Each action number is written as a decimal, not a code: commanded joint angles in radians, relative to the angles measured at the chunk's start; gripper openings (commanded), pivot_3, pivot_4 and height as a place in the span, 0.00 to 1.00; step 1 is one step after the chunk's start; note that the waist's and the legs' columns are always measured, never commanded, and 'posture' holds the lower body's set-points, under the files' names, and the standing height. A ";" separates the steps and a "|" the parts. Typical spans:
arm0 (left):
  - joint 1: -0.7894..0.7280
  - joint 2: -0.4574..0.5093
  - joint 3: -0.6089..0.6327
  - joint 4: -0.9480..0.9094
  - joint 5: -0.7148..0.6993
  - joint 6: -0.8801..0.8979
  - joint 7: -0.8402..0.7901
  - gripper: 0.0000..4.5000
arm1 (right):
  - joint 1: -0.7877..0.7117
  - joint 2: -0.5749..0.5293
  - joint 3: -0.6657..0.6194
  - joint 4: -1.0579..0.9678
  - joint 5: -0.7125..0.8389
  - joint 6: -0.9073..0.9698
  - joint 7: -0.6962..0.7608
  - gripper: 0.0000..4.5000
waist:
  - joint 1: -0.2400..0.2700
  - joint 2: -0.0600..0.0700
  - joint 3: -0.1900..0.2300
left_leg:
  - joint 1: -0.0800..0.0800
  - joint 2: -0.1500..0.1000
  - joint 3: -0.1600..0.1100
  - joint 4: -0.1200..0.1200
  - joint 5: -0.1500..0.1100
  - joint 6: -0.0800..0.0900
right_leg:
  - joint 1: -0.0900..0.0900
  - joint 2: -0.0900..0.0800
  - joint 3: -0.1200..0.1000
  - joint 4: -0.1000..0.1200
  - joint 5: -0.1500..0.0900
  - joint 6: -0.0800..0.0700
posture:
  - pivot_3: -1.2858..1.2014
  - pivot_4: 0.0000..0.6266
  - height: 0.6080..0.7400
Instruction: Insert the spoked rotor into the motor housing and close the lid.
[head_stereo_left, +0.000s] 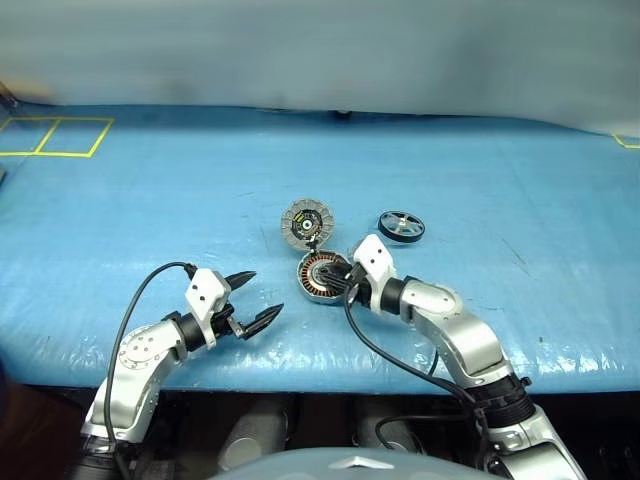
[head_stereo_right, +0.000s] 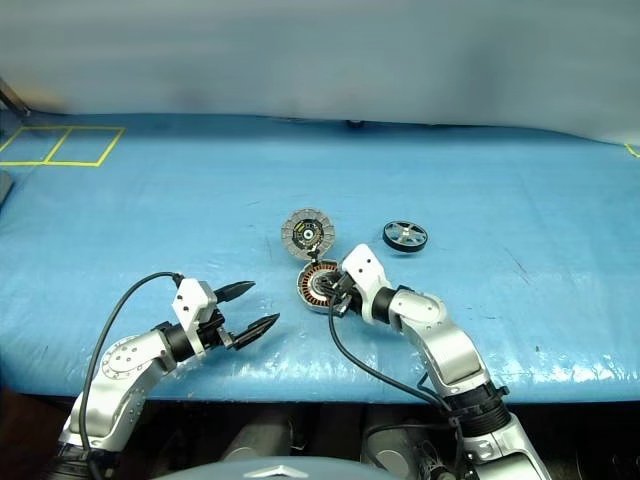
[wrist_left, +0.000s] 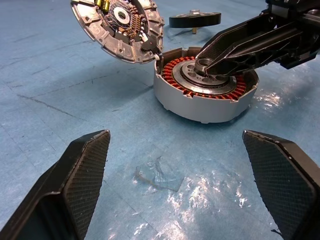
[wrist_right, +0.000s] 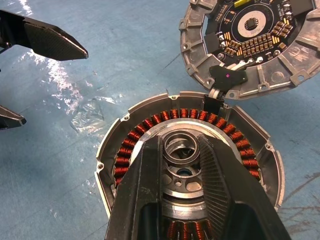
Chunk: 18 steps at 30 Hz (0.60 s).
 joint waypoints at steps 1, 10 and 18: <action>-0.005 0.000 0.004 -0.004 0.003 -0.028 -0.006 1.00 | -0.003 0.002 -0.005 -0.011 -0.003 -0.017 -0.002 0.16 | 0.000 0.000 0.000 | 0.000 0.000 0.000 0.000 0.000 0.000 | 0.000 0.000 0.000 0.000 0.000 0.000 | 0.52 0.24 1.00; -0.007 -0.002 0.003 0.005 0.005 -0.039 -0.007 1.00 | -0.006 0.003 -0.009 0.010 -0.012 -0.014 -0.007 0.16 | 0.000 0.000 0.000 | 0.000 0.000 0.000 0.000 0.000 0.000 | 0.000 0.000 0.000 0.000 0.000 0.000 | 0.52 0.24 1.00; -0.008 -0.003 0.002 0.009 0.007 -0.040 -0.006 1.00 | -0.004 0.000 -0.004 0.007 -0.021 -0.021 -0.008 0.16 | 0.000 0.000 0.000 | 0.000 0.000 0.000 0.000 0.000 0.000 | 0.000 0.000 0.000 0.000 0.000 0.000 | 0.52 0.24 1.00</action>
